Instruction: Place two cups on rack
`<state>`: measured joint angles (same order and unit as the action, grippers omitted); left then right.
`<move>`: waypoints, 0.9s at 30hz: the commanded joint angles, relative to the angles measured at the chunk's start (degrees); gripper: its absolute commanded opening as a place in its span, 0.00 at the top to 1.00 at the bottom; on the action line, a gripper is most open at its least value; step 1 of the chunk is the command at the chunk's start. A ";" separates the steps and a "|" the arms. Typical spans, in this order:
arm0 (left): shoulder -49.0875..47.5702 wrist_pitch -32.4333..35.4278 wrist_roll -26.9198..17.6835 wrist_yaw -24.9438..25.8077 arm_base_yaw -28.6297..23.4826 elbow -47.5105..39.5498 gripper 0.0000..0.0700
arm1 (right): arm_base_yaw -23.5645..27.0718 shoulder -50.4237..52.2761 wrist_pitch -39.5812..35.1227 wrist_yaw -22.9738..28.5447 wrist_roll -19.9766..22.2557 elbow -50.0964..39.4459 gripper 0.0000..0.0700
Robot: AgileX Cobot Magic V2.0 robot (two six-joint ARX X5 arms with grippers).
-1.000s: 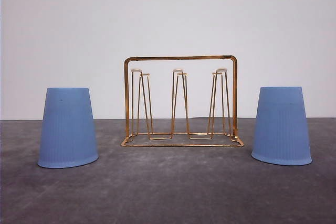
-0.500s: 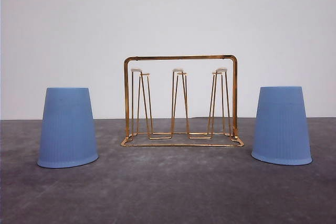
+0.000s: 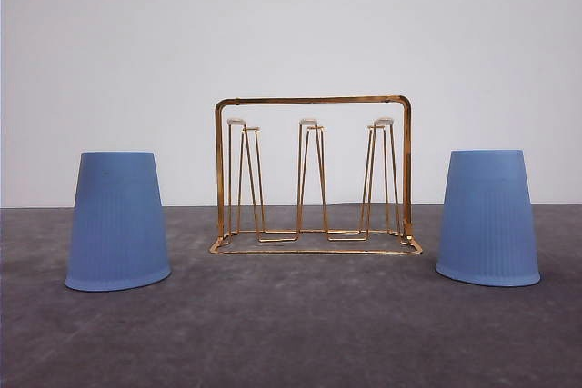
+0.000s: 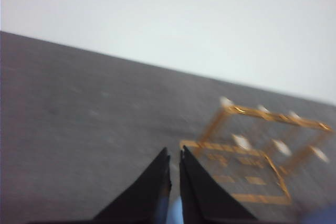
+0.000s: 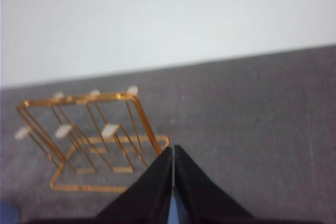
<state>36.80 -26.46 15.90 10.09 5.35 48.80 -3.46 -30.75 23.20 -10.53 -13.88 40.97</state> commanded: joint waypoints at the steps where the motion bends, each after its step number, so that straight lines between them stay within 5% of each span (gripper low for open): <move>1: 6.05 -3.53 -2.55 0.94 0.86 5.06 0.98 | -0.51 -5.55 4.79 -0.23 4.24 5.10 1.00; 6: 18.69 -9.20 -7.33 0.87 4.45 11.54 0.97 | -1.73 -17.81 14.57 -0.17 9.92 12.51 1.00; 12: 27.75 -9.36 -7.95 -0.11 7.03 11.61 0.94 | -2.14 -25.41 14.76 -0.17 12.15 13.04 1.00; 14: 29.24 -9.55 -7.95 -0.13 7.54 11.61 0.86 | -2.14 -26.56 15.23 -0.21 12.53 13.04 0.99; 17: 30.34 -9.66 -7.93 -0.11 8.16 11.61 0.57 | -2.14 -27.19 15.99 -0.28 13.26 13.04 0.75; 21: 30.38 -9.66 -7.93 0.00 8.77 11.61 0.24 | -2.14 -27.22 16.31 -1.83 13.26 13.04 0.15; 23: 30.40 -9.70 -7.91 0.04 9.13 11.61 0.20 | -2.16 -27.23 16.28 -2.16 13.26 13.04 0.06; 27: 31.02 -9.16 -7.92 0.00 10.94 11.61 0.20 | -2.30 -27.23 16.25 -2.16 13.26 13.04 0.06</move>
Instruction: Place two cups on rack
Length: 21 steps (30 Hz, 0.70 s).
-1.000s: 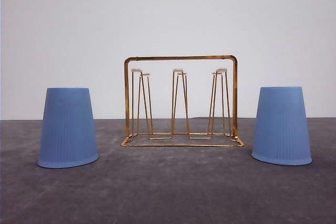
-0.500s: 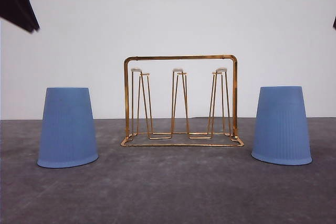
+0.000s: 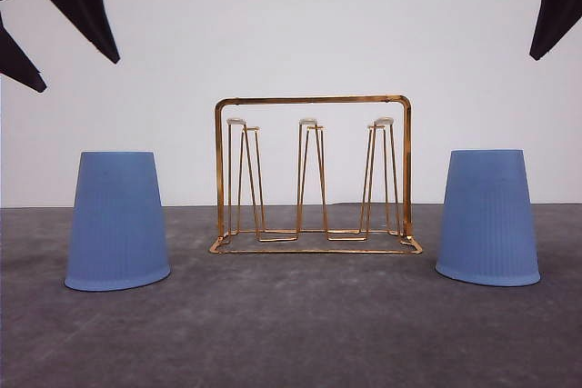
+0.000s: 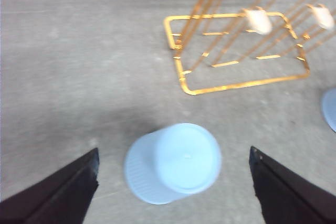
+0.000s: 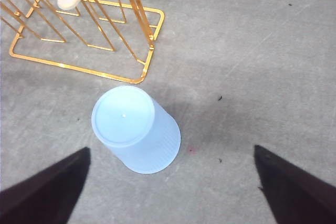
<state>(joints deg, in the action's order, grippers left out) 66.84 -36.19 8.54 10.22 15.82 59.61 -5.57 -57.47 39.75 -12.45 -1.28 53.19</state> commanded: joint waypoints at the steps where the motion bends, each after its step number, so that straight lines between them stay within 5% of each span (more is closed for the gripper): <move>1: 1.35 0.90 -0.57 -0.21 1.07 0.79 0.20 | -0.26 -0.50 -0.31 -0.24 0.66 0.83 0.06; 7: 5.11 2.37 -1.31 -5.16 5.47 0.79 0.01 | -0.30 -0.50 -0.28 -1.13 0.63 0.83 0.06; 21: 16.65 5.12 -1.84 -7.69 7.18 0.79 0.00 | -0.30 -0.50 -0.31 -1.27 0.66 0.83 0.06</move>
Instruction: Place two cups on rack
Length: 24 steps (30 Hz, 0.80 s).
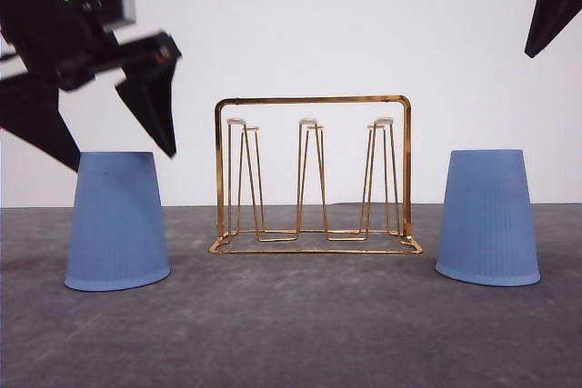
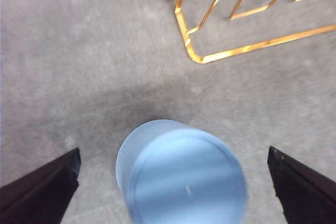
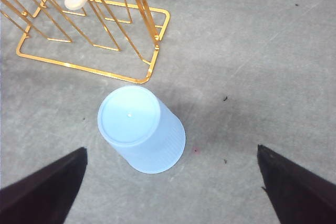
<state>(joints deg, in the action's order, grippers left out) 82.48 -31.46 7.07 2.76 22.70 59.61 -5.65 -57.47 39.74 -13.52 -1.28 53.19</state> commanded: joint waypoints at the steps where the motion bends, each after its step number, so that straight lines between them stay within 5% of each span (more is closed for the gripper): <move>1: 1.71 0.48 -0.35 -0.24 0.31 0.79 0.00 | -0.22 -0.50 -0.30 -0.20 0.66 0.83 0.06; 5: 3.75 0.17 -0.11 -0.24 0.31 0.79 0.00 | -0.22 -0.50 -0.28 -0.20 0.66 0.83 0.06; 9: 3.74 -0.36 -0.02 -0.22 0.34 0.79 0.43 | -0.22 -0.50 -0.28 -0.20 0.66 0.83 0.06; 11: 3.67 -0.27 0.07 -0.20 0.35 0.85 0.52 | -0.22 -0.50 -0.28 -0.20 0.66 0.83 0.06; 17: 3.67 -4.76 0.04 2.01 0.85 5.63 0.52 | -0.22 -0.50 -0.28 -0.20 0.66 0.83 0.06; 24: 3.65 -11.16 -2.29 2.15 2.22 22.78 0.52 | -0.22 -0.50 -0.28 -0.18 0.66 0.83 0.06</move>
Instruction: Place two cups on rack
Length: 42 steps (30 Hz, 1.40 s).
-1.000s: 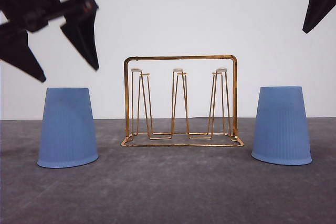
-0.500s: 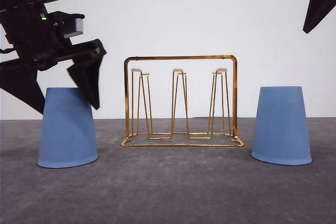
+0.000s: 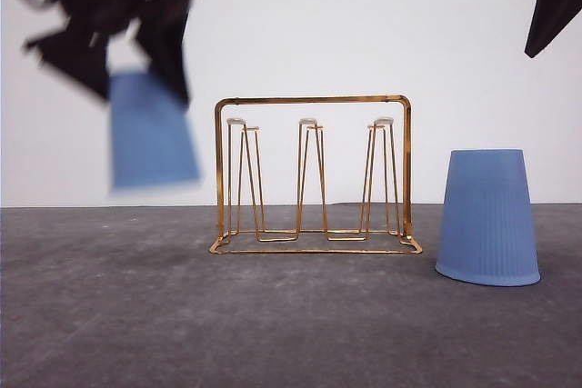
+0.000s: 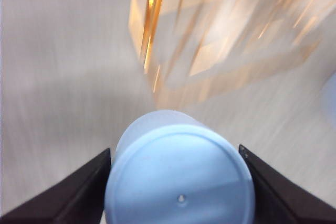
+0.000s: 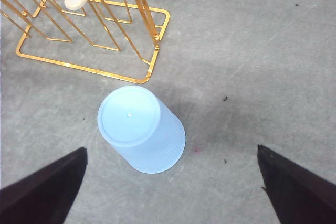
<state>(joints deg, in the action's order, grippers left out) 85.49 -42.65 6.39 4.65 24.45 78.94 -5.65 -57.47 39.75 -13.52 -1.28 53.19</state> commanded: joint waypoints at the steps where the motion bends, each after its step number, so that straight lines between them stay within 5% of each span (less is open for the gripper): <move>1: 0.63 -0.40 -2.12 0.28 0.63 6.02 0.52 | -0.22 -0.50 -0.28 -0.17 0.66 0.82 0.06; 8: 0.70 -2.47 -4.22 0.04 2.29 17.10 0.48 | -0.22 -0.50 -0.28 -0.20 0.66 0.83 0.06; 12: 2.36 -2.10 -4.27 -0.62 3.02 17.11 0.36 | -0.22 -0.50 -0.27 -0.20 0.66 0.83 0.06; 26: 19.36 2.45 -3.98 -0.59 3.34 17.11 0.35 | -0.22 -0.50 -0.24 -0.18 0.66 0.83 0.06; 42: 15.93 1.44 -4.24 -0.35 3.47 18.01 0.25 | -0.28 -0.50 -0.59 -1.84 2.67 0.82 0.01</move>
<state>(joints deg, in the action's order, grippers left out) 102.74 -41.50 2.56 4.27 27.51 95.09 -5.66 -57.47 39.70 -14.57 0.23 53.19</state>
